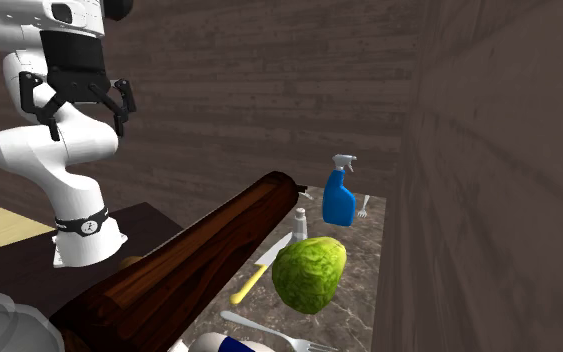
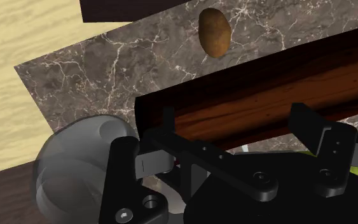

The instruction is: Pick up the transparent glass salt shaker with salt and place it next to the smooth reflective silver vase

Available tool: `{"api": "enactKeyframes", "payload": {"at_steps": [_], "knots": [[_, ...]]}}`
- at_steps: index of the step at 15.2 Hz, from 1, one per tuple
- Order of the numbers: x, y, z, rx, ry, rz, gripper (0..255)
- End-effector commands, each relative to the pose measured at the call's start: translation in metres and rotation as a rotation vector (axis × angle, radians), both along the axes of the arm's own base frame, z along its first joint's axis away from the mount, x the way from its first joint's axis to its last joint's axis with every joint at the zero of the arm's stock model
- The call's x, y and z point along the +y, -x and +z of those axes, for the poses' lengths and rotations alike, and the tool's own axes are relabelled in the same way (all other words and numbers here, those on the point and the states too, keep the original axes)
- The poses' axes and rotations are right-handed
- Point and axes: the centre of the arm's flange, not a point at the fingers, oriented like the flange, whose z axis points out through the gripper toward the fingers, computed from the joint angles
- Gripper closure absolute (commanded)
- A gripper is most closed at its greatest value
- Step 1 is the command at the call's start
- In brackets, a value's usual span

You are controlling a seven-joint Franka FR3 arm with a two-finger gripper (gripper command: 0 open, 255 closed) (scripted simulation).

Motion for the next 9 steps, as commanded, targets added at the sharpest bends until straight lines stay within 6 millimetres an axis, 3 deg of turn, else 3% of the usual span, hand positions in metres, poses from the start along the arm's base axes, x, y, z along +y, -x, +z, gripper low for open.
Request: {"api": "enactKeyframes", "payload": {"at_steps": [1, 9], "knots": [[0.0, 0.0, 0.0, 0.0, 0.0, 0.0, 0], [0.083, -0.025, -0.053, -0.011, -0.026, -0.038, 0]]}}
